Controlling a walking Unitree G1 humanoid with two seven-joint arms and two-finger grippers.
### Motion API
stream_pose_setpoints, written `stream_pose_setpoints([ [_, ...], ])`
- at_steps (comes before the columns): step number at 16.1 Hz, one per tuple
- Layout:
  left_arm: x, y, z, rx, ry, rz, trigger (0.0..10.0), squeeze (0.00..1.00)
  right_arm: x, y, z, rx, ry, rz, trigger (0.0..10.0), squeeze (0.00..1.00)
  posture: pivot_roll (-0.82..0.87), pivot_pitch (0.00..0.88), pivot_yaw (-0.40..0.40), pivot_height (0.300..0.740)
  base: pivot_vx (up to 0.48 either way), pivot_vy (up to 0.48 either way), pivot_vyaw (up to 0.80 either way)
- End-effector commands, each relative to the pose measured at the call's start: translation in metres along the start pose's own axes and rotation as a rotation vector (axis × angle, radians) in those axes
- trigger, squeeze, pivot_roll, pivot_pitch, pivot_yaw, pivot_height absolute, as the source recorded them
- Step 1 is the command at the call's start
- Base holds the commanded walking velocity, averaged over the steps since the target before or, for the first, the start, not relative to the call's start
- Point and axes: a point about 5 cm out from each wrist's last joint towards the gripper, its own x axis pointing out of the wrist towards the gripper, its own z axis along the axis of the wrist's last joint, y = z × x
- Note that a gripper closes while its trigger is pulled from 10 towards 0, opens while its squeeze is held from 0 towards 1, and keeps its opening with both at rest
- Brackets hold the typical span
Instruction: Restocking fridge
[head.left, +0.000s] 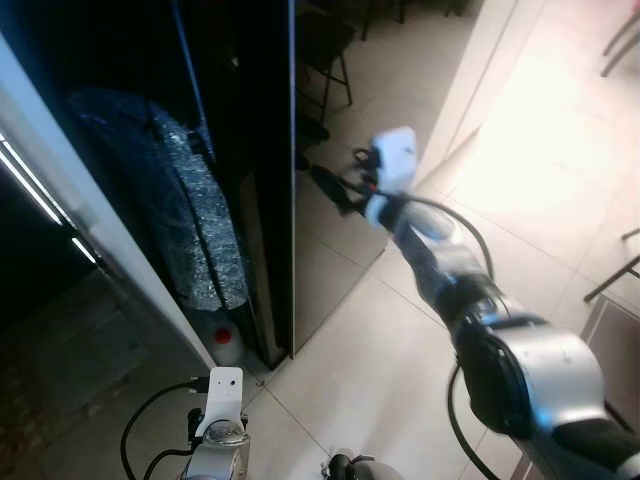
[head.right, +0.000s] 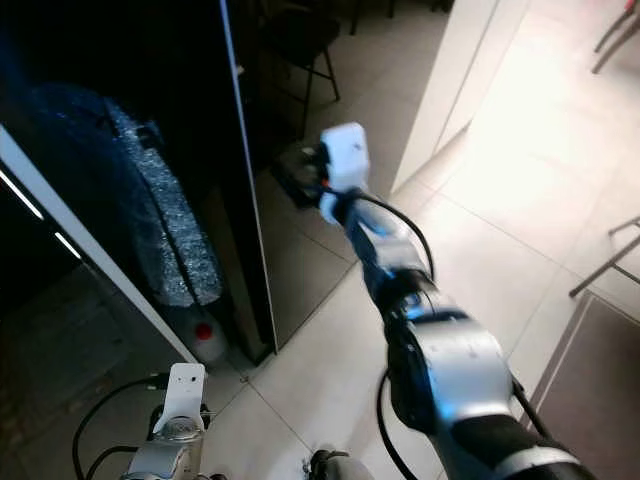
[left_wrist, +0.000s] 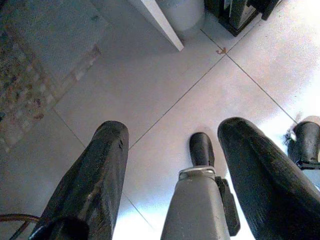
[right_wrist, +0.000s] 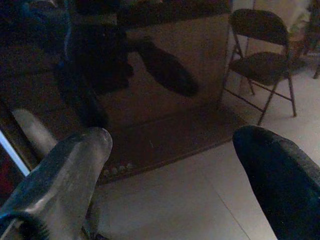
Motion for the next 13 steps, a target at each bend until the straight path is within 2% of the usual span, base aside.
stream_pose_setpoints([
  [1, -0.002, -0.005, -0.008, -0.005, 0.033, -0.024, 10.0, 0.0, -0.006, -0.007, -0.004, 0.002, -0.018, -0.025, 10.0, 0.0, -0.08, 0.165, -0.073, 0.74, 0.0, 0.0, 0.0],
  [3, -0.002, -0.005, -0.009, 0.009, 0.032, -0.033, 10.0, 0.0, -0.025, -0.022, -0.02, -0.001, -0.036, -0.098, 10.0, 0.0, -0.1, 0.168, -0.063, 0.74, 0.0, 0.0, 0.0],
  [6, -0.003, -0.003, -0.011, 0.021, 0.03, -0.041, 10.0, 0.0, -0.064, -0.044, -0.047, 0.031, -0.079, -0.273, 10.0, 0.0, -0.11, 0.165, -0.056, 0.74, 0.0, 0.0, 0.0],
  [9, -0.002, -0.001, -0.011, 0.031, 0.025, -0.044, 10.0, 0.0, -0.098, -0.048, -0.079, 0.055, -0.04, -0.405, 10.0, 0.0, -0.12, 0.16, -0.043, 0.74, 0.0, 0.0, 0.0],
  [11, -0.002, 0.001, -0.011, 0.044, 0.019, -0.05, 10.0, 0.0, -0.11, -0.048, -0.092, 0.059, -0.009, -0.454, 10.0, 0.0, -0.12, 0.155, -0.035, 0.74, 0.0, 0.0, 0.0],
  [13, -0.001, 0.003, -0.01, 0.052, 0.016, -0.052, 10.0, 0.0, -0.109, -0.045, -0.091, 0.068, -0.018, -0.47, 10.0, 0.0, -0.11, 0.147, -0.019, 0.74, 0.0, 0.0, 0.0],
])
